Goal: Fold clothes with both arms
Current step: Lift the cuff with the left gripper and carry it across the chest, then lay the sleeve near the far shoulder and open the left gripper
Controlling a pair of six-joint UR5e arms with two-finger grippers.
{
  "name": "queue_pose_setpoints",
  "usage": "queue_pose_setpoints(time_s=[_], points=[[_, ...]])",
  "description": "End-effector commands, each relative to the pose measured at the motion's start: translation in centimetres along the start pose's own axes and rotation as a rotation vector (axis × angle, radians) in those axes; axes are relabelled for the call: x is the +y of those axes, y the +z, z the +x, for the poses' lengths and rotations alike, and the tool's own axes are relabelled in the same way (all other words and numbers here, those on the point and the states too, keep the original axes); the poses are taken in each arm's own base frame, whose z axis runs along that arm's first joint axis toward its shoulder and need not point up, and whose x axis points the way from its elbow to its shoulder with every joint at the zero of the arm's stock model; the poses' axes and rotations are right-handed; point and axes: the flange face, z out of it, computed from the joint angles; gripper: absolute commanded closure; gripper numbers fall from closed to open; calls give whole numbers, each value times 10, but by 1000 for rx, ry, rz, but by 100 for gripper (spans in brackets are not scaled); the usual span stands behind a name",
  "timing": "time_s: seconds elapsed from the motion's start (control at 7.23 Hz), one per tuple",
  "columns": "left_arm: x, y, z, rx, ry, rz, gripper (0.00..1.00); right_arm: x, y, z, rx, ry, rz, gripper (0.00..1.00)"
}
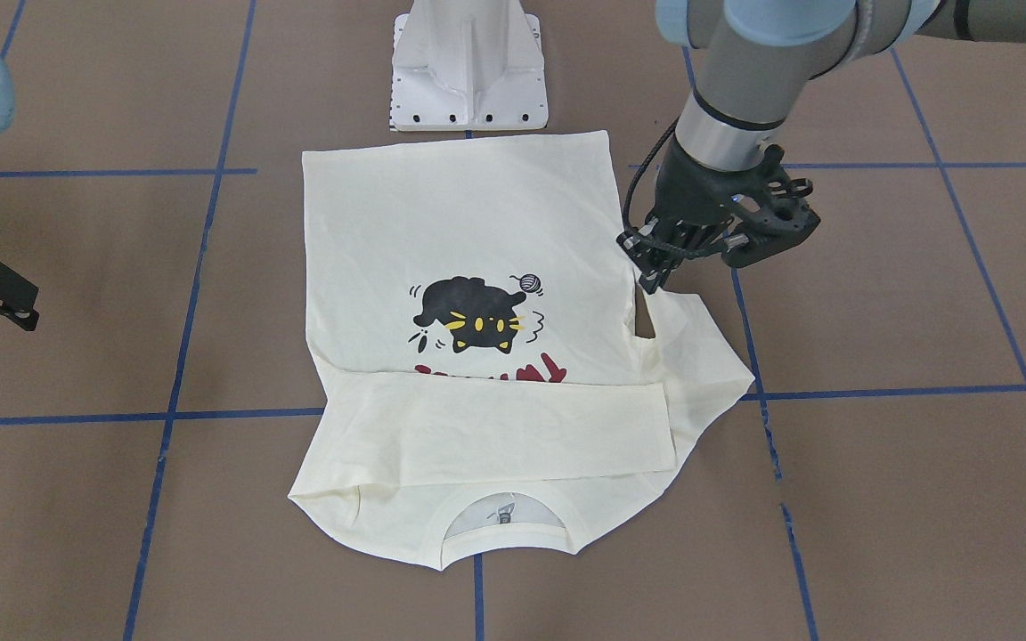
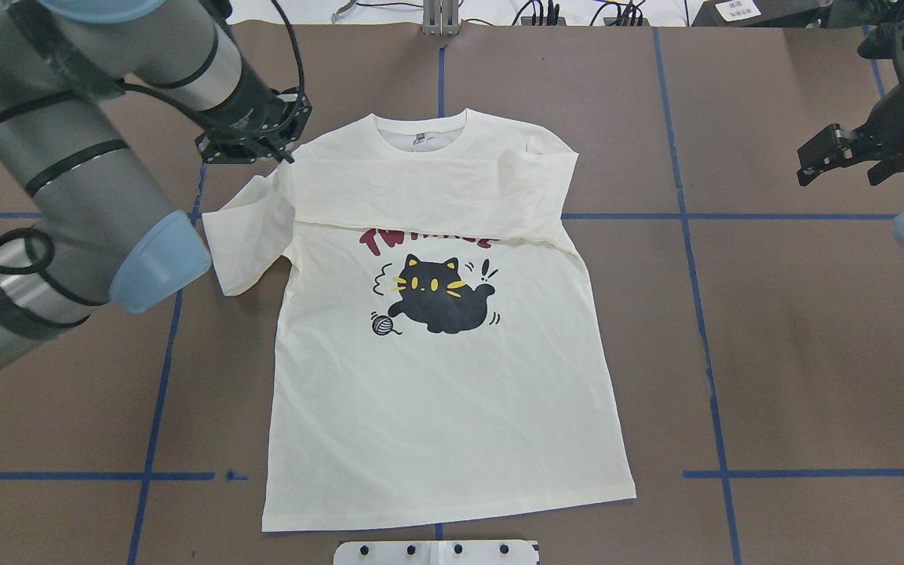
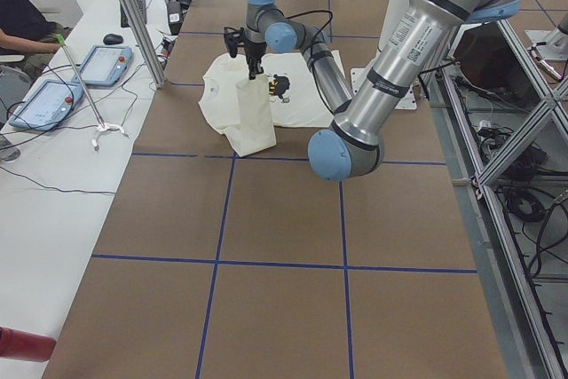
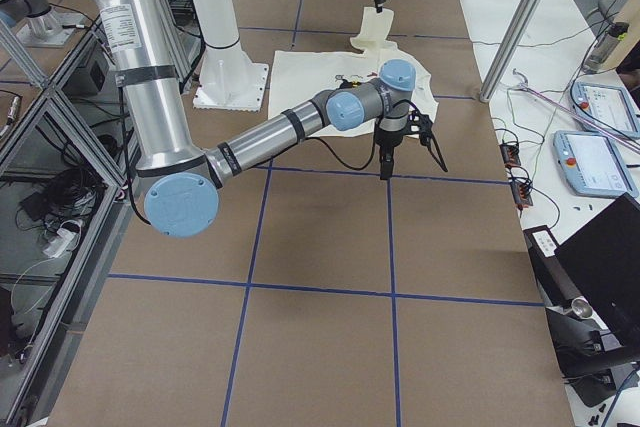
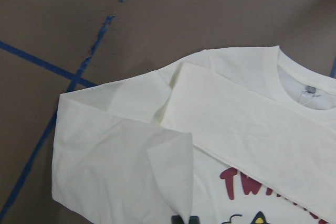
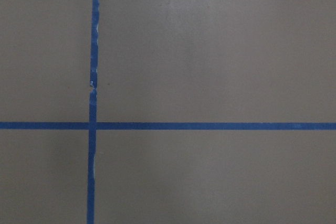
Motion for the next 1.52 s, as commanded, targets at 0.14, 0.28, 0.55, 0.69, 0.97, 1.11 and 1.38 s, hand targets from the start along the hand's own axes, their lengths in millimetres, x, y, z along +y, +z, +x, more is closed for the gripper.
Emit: queue_pose_setpoints(time_s=[0.14,0.28,0.55,0.69,0.97,1.11,1.38], points=[[-17,16,145,122,-114,-8,100,3,2,10,9,11,-4,0],[-20,22,163,159,-137,-13,100,3,3,11,10,12,-5,0],[-18,20,202,219,-184,-27,100,4,3,12,11,15,-7,0],[-6,42,213,226,-192,-51,100,4,4,12,12,16,-8,0],[32,69,215,208,-167,-88,100,3,5,13,15,18,-9,0],[57,92,215,184,-155,-106,100,2,5,13,15,18,-9,0],[102,147,231,203,-178,-49,100,2,5,13,13,23,-10,0]])
